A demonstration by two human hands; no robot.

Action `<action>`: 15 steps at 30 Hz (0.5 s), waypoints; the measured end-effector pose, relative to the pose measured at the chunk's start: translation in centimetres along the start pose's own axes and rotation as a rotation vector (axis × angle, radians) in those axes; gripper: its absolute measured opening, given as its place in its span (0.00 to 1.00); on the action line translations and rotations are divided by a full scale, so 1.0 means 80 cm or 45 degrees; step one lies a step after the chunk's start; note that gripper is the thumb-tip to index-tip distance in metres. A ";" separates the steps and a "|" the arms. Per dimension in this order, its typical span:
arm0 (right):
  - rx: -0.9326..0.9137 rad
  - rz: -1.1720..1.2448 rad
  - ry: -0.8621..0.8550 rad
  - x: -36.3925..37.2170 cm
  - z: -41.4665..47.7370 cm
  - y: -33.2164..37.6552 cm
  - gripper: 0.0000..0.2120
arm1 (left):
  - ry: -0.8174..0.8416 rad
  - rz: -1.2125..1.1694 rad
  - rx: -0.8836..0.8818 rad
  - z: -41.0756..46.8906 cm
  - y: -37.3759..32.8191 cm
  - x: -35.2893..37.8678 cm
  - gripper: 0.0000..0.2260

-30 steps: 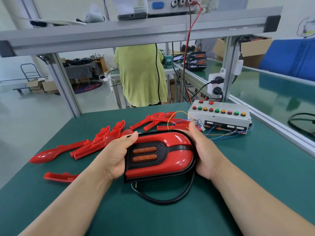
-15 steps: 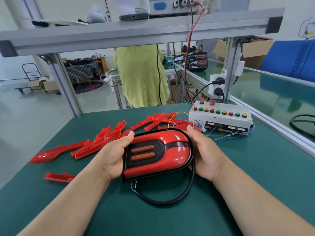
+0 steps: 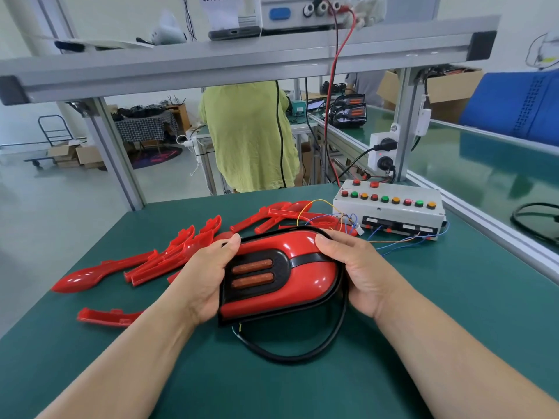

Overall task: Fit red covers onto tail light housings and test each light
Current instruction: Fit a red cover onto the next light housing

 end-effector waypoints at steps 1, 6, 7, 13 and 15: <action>0.004 -0.009 -0.015 -0.002 0.000 -0.001 0.08 | 0.026 -0.005 -0.016 -0.001 0.001 0.002 0.16; 0.060 -0.037 -0.044 -0.008 -0.004 -0.003 0.10 | 0.100 0.036 -0.022 -0.004 -0.001 0.008 0.24; 0.059 -0.031 -0.051 -0.009 -0.004 -0.004 0.10 | 0.109 0.028 -0.020 -0.004 -0.001 0.009 0.24; 0.090 -0.091 -0.070 -0.004 -0.006 -0.014 0.08 | 0.154 0.041 -0.028 -0.002 0.002 0.016 0.17; 0.091 -0.138 -0.102 -0.007 -0.007 -0.013 0.13 | 0.210 0.036 -0.067 -0.001 0.004 0.017 0.17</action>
Point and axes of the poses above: each hand's wrist, its own z-axis towards the middle knuckle, its own x-axis out of the palm, y = z × x, the point moved 9 cm from there along z, towards the middle knuckle, and after that the axes turned 14 degrees about -x, right-handed, at the moved point
